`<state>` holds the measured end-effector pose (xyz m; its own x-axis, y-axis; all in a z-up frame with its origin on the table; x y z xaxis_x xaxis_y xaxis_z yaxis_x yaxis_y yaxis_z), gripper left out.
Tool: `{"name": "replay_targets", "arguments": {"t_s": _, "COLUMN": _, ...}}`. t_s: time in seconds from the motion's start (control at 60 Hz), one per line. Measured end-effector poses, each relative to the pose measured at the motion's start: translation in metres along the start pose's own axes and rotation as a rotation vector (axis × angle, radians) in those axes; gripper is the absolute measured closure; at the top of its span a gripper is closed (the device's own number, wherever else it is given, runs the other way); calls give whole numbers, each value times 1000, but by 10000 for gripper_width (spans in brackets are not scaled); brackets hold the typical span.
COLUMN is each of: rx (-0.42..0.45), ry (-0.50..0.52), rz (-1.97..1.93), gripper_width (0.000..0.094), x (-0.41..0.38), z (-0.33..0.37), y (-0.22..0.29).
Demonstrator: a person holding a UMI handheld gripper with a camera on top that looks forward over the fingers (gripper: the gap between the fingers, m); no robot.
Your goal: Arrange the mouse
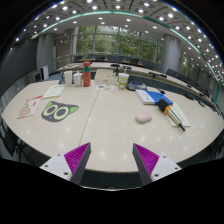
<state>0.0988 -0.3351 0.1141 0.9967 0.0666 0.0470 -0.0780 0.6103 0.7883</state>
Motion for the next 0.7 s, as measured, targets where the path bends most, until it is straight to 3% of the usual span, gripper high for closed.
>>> {"name": "replay_targets", "arguments": {"t_s": 0.317, "rx": 24, "ry": -41, "rz": -50, "gripper_width": 95, "x": 127, "z": -157, "y": 30}}
{"name": "replay_targets", "arguments": {"t_s": 0.7, "rx": -5, "ry": 18, "rz": -123, "gripper_width": 96, "x": 147, "z": -257, "y": 69}}
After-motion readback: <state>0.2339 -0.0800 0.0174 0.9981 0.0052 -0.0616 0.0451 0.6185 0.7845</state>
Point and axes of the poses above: the point between the fingertips, and its own axes, seen from behind it with the camera up: x to the right, y up, z backward, against the way the camera looks, the point moved 3 cm from there along z, backward, against the way the camera looks, and after that the axes turned 4 degrees about -z, right-handed, at the moved point
